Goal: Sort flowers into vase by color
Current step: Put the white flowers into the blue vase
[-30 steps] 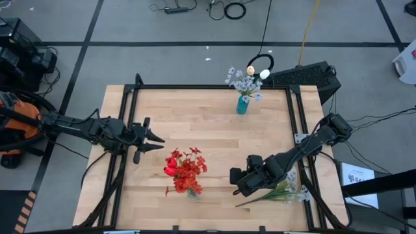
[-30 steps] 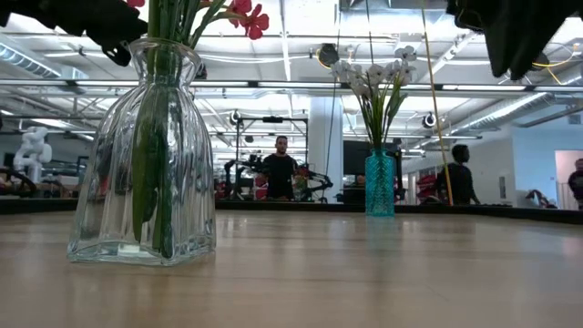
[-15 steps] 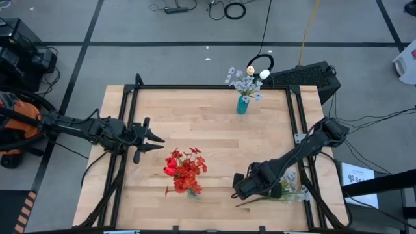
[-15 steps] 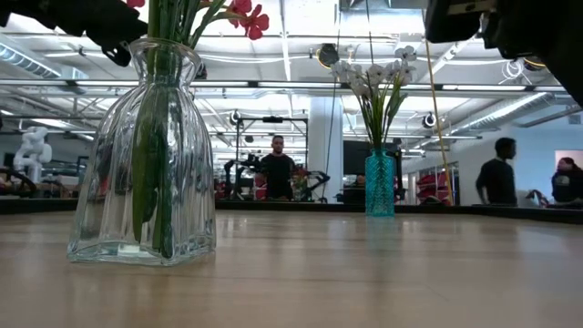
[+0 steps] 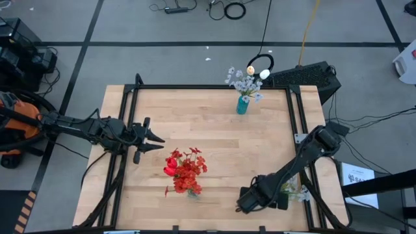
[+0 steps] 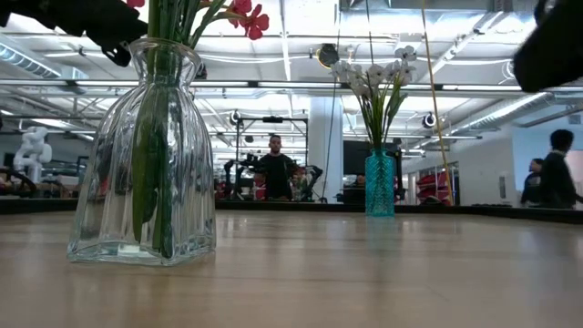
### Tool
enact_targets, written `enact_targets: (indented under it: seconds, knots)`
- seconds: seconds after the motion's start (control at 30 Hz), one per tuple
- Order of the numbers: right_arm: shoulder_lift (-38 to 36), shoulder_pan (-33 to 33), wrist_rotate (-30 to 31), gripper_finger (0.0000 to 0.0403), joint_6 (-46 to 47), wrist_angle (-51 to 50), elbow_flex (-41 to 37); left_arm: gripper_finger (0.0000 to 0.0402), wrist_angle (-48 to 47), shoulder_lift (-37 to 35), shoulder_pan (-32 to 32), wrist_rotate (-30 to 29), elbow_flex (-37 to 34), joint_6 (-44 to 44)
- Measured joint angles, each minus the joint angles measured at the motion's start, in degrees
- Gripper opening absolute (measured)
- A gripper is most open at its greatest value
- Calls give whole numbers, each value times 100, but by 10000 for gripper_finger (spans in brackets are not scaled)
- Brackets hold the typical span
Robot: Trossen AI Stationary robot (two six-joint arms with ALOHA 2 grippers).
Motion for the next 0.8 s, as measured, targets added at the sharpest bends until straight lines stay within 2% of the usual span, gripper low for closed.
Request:
enact_targets:
  seconds: [0.37, 0.8]
  knots:
    - [382, 24, 142, 150, 21, 121, 0, 106, -1, 0, 0, 0, 0, -4]
    - [446, -182, 599, 148, -119, 164, 0, 106, 0, 2, 2, -2, 0, -6]
